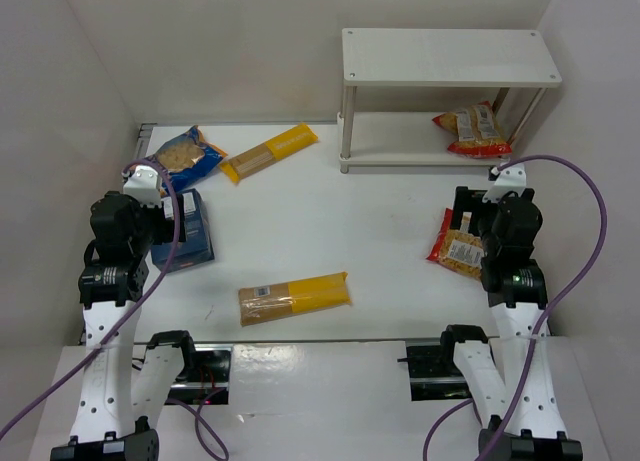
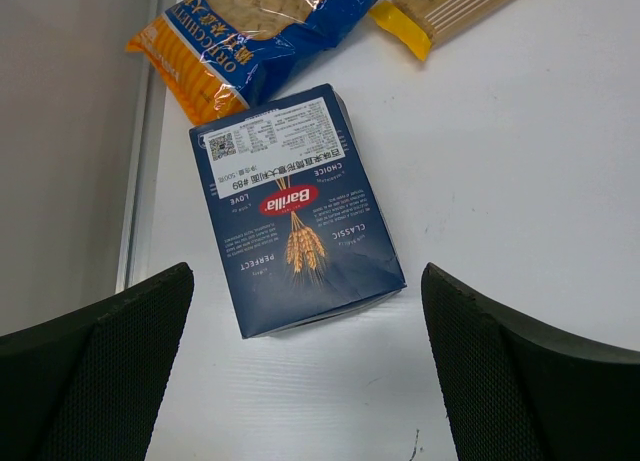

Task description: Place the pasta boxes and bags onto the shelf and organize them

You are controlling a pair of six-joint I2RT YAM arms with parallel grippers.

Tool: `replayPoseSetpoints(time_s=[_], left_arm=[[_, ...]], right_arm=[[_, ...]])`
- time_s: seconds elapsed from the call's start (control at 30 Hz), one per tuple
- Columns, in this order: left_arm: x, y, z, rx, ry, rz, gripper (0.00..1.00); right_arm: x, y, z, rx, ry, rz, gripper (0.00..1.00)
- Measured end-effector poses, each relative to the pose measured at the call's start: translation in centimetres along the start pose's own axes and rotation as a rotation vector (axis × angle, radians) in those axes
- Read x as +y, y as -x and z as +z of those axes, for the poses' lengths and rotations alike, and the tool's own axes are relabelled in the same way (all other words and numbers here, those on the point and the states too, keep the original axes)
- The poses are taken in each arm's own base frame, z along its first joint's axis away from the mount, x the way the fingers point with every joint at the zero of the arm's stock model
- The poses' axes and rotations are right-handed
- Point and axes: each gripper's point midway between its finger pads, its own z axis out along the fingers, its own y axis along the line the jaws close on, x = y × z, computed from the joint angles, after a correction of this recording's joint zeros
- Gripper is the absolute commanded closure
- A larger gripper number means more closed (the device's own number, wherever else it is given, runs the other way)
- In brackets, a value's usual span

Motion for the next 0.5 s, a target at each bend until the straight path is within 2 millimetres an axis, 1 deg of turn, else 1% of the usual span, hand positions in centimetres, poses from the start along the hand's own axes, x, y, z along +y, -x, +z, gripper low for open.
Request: replayPoseSetpoints(time_s=[0.17, 0.5], left_arm=[[0.0, 0.0, 0.0, 0.0, 0.0, 0.0, 0.0], [0.0, 0.14, -0.21, -0.009, 0.0, 0.004, 0.0]], right_arm=[[-0.07, 0.37, -0.42, -0.02, -0.002, 0.002, 0.0], [-0.27, 0.52, -0.61, -0.028, -0.012, 0.003, 0.0]])
